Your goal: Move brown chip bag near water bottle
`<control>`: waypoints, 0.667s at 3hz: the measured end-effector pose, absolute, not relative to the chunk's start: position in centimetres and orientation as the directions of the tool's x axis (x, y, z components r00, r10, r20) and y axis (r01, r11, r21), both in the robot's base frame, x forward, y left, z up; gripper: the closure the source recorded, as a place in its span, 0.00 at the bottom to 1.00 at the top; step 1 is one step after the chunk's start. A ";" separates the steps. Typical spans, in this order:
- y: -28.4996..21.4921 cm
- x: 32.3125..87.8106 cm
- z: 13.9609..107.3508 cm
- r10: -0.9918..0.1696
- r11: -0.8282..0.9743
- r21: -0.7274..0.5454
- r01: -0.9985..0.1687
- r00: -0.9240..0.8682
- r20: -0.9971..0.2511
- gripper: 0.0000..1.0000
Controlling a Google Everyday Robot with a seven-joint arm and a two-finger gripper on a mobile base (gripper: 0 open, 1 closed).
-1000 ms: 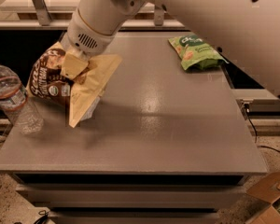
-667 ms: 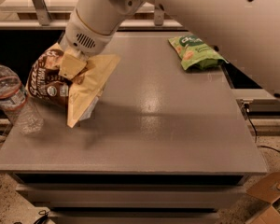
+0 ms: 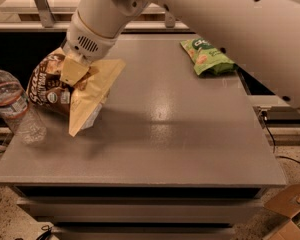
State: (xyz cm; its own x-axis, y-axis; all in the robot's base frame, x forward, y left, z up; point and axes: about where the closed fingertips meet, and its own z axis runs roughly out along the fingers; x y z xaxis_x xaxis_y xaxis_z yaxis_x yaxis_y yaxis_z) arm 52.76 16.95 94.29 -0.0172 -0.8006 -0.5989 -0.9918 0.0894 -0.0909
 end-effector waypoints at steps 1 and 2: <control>17.1 52.8 94.1 -0.801 0.089 -0.079 -0.993 -0.024 -0.598 0.13; 17.0 52.8 93.6 -0.806 0.086 -0.069 -0.994 -0.029 -0.591 0.00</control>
Offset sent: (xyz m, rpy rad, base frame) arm 0.0025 -0.0013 -0.0111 -0.0131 0.0333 -0.0039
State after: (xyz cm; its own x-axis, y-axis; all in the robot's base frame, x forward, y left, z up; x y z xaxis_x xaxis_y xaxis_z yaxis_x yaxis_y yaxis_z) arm 52.80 17.02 93.64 -0.0289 -0.8059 -0.5914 -0.9939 0.0864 -0.0692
